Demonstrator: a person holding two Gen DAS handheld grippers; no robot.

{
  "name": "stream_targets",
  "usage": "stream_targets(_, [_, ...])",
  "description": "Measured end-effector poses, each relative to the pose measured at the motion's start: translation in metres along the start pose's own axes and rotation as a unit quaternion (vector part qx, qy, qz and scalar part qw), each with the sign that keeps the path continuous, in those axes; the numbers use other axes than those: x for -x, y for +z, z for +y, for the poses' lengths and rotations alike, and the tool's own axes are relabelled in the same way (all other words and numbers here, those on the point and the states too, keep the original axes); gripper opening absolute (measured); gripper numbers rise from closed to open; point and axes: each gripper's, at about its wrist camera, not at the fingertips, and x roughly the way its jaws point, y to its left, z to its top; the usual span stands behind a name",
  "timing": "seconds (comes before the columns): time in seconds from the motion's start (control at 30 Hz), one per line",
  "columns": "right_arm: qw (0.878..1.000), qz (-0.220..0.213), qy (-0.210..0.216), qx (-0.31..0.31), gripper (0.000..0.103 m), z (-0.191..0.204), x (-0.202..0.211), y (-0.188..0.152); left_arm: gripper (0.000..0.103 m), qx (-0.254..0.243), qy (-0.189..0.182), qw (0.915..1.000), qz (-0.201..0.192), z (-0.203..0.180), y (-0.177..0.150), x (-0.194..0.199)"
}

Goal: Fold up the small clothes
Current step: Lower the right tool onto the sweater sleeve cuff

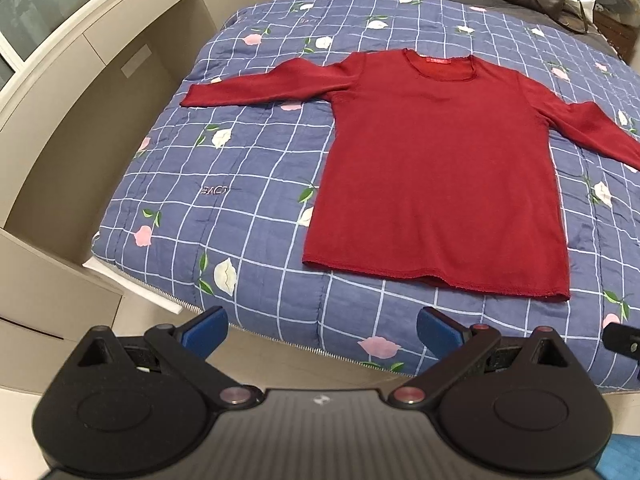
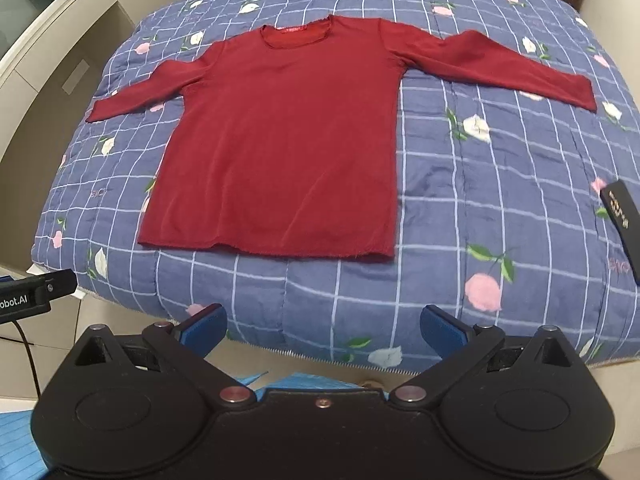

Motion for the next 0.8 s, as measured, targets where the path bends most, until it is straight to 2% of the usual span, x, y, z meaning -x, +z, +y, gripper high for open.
stream_targets(0.27, [0.999,-0.011,-0.031,-0.003,0.103,-0.003,-0.004,0.012,0.103,-0.022,-0.008,0.9996,0.016,-0.007,0.025,-0.023])
stream_targets(0.53, [0.995,-0.037,-0.082,-0.040,0.103,-0.009,-0.006,0.048,0.103,-0.072,-0.059,0.9956,-0.004,-0.026,0.086,-0.051])
stream_targets(0.8, [0.989,-0.046,-0.107,-0.088,0.103,-0.003,-0.018,0.089,0.103,-0.121,-0.093,0.9880,-0.025,-0.043,0.143,-0.075])
